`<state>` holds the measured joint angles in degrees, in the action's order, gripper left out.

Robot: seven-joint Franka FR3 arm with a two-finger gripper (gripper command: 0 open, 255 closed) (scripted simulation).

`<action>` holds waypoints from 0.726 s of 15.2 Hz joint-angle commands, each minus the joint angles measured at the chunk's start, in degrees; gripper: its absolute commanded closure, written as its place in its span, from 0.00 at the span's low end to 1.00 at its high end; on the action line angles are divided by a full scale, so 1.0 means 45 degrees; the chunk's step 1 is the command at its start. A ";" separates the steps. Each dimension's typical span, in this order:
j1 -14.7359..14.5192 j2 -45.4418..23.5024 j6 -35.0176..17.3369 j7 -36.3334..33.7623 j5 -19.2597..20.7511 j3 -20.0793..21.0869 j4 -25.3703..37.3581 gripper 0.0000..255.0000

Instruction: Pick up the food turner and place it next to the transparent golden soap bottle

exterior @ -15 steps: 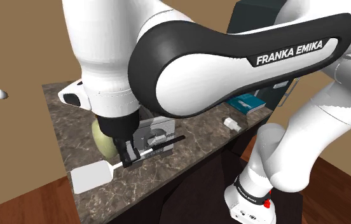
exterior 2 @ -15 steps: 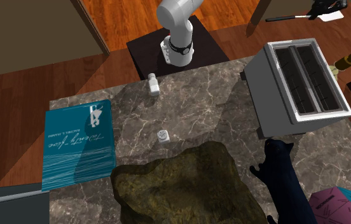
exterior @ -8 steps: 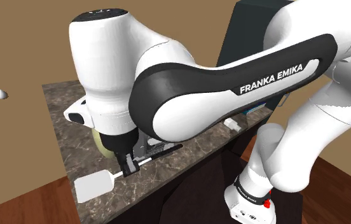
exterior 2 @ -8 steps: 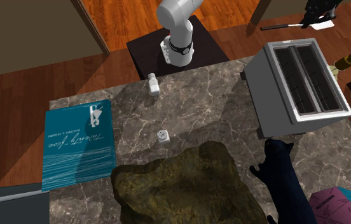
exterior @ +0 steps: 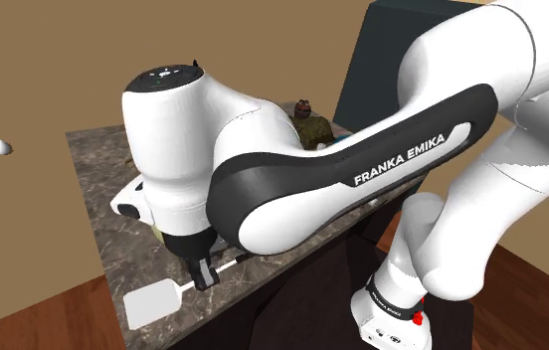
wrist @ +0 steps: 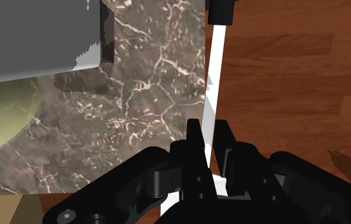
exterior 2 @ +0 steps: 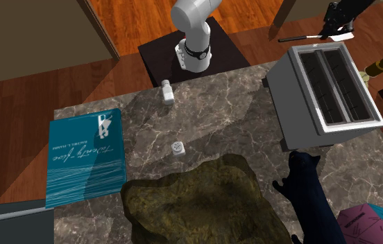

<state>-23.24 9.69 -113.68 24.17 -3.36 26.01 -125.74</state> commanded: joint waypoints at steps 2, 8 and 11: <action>-0.0001 -0.0235 -0.0531 -0.0087 0.0086 0.0058 -0.0308 1.00; 0.0002 -0.0707 -0.1579 -0.0261 0.0279 0.0148 -0.0925 1.00; 0.0007 -0.0986 -0.2104 -0.0371 0.0408 0.0190 -0.1197 1.00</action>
<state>-23.24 5.67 -122.29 22.62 -1.72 26.83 -130.68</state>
